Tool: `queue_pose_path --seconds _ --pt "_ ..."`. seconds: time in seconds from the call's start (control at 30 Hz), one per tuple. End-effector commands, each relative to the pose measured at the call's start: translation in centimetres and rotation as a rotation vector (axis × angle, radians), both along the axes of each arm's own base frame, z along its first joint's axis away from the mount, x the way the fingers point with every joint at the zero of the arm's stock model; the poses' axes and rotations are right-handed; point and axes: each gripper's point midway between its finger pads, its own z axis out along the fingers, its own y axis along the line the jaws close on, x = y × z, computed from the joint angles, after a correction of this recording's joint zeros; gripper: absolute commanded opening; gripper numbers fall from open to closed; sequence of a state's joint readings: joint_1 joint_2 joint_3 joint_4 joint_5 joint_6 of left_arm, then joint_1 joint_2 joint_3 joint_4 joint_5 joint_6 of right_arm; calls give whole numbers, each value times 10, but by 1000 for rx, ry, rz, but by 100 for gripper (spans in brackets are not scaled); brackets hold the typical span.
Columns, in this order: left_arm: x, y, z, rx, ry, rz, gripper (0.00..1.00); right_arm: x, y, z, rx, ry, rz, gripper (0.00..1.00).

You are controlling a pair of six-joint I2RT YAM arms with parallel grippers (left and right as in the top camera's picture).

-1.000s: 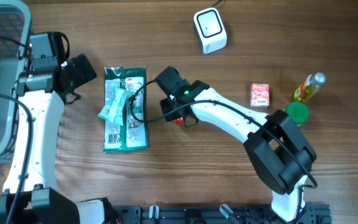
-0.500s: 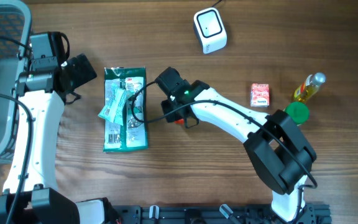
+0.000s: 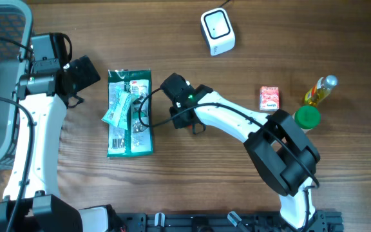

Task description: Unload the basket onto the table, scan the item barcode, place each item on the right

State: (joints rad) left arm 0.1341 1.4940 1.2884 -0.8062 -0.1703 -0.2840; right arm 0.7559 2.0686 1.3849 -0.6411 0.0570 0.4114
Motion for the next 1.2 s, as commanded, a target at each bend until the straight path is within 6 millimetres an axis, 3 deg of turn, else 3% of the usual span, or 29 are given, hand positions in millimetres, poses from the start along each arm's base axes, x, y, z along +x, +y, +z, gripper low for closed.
queue_pose_path --seconds 0.0,0.1,0.17,0.2,0.37,0.5,0.63,0.73,0.97,1.17 --pt "1 3 3 -3 -13 17 100 2 0 -8 -10 10 -25 19" --pt "1 3 3 -3 -13 17 100 2 -1 -8 -8 11 -38 16" --pt "1 3 3 -3 -13 17 100 7 1 -2 2 1 -41 8" --pt "1 3 3 -3 -13 17 100 11 3 5 21 -4 -44 5" --pt "1 3 3 -3 -13 17 100 11 21 41 174 20 30 4" --pt "1 3 3 -3 -13 17 100 -9 45 60 356 138 91 4" --pt "1 3 3 -3 -13 17 100 -44 79 86 593 252 348 5" --pt "1 3 3 -3 -13 17 100 -55 93 103 712 268 458 5" --pt "1 3 3 -3 -13 17 100 -42 116 118 784 141 536 5" --pt "1 3 3 -3 -13 17 100 -52 146 111 819 92 622 11"
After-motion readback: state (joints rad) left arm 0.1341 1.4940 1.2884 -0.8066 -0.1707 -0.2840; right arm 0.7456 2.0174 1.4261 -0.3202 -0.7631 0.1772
